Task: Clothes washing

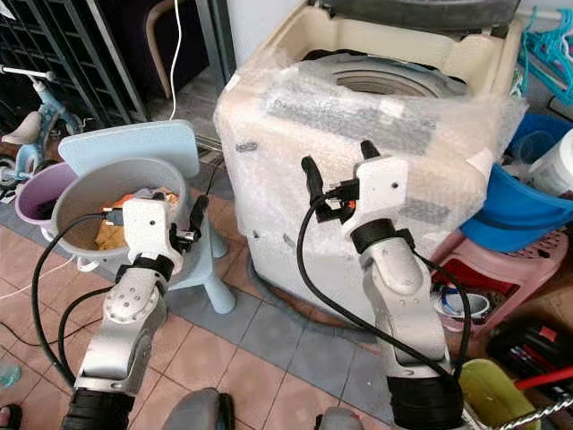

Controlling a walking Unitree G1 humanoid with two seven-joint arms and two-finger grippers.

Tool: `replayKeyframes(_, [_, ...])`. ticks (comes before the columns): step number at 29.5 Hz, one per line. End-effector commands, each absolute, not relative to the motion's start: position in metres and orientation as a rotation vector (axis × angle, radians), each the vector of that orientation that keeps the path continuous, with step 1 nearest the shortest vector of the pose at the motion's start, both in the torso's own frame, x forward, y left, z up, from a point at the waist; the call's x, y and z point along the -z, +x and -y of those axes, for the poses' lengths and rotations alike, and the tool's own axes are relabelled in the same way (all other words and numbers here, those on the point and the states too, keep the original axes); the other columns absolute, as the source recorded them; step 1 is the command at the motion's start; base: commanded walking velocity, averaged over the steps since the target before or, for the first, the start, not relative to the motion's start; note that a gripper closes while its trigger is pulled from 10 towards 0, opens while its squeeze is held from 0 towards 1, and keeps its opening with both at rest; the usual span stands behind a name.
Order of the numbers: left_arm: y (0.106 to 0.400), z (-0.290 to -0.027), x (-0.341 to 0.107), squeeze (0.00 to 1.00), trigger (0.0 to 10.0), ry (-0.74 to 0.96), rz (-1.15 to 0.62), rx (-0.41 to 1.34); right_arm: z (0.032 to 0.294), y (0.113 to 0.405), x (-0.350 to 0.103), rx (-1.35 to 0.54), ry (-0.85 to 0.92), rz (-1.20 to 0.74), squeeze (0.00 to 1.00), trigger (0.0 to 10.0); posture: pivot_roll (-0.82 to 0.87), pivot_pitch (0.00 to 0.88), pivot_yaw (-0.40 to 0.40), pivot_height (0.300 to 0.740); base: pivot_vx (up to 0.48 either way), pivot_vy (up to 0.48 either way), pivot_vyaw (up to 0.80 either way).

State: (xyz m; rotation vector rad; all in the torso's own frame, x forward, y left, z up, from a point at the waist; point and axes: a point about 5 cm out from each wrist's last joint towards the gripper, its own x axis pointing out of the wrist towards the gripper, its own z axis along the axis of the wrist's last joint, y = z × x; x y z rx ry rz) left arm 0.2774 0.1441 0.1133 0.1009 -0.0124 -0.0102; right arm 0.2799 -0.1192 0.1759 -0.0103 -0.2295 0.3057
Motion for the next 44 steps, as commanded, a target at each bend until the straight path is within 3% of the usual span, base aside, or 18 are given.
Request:
replayKeyframes(1, [0.275,-0.145,-0.11,0.0,10.0,0.105,0.002,0.001,0.124,0.277,-0.171,-0.291,-0.033,0.218,0.0,10.0,-0.06,0.142,0.044,0.74,0.0,0.48,0.0])
replayKeyframes(19, [0.274,-0.156,-0.1,0.0,10.0,0.126,-0.003,-0.017,0.133,0.266,-0.153,-0.282,0.013,0.144,0.0,10.0,-0.08,0.142,0.054,0.74,0.0,0.477,0.0])
replayKeyframes(27, [0.257,-0.17,-0.094,0.0,10.0,0.129,-0.031,-0.009,0.135,0.239,-0.133,-0.437,-0.098,0.042,0.0,10.0,-0.05,0.134,0.039,0.74,0.0,0.0,0.0])
replayKeyframes(36, [0.249,-0.175,-0.103,0.0,10.0,0.112,0.019,-0.028,0.126,0.256,-0.139,-0.319,-0.023,0.104,0.0,10.0,0.02,0.125,0.013,0.74,0.0,0.0,0.53])
replayKeyframes(39, [0.244,-0.175,-0.103,0.0,10.0,0.071,0.026,0.024,0.117,0.257,-0.142,-0.347,-0.121,0.16,0.0,10.0,0.0,0.133,0.019,0.74,0.16,0.0,0.0])
replayKeyframes(44, [0.243,-0.17,-0.103,0.0,10.0,0.084,0.023,0.025,0.12,0.256,-0.14,-0.351,-0.105,0.142,0.0,10.0,0.0,0.147,0.016,0.74,0.397,0.0,0.0])
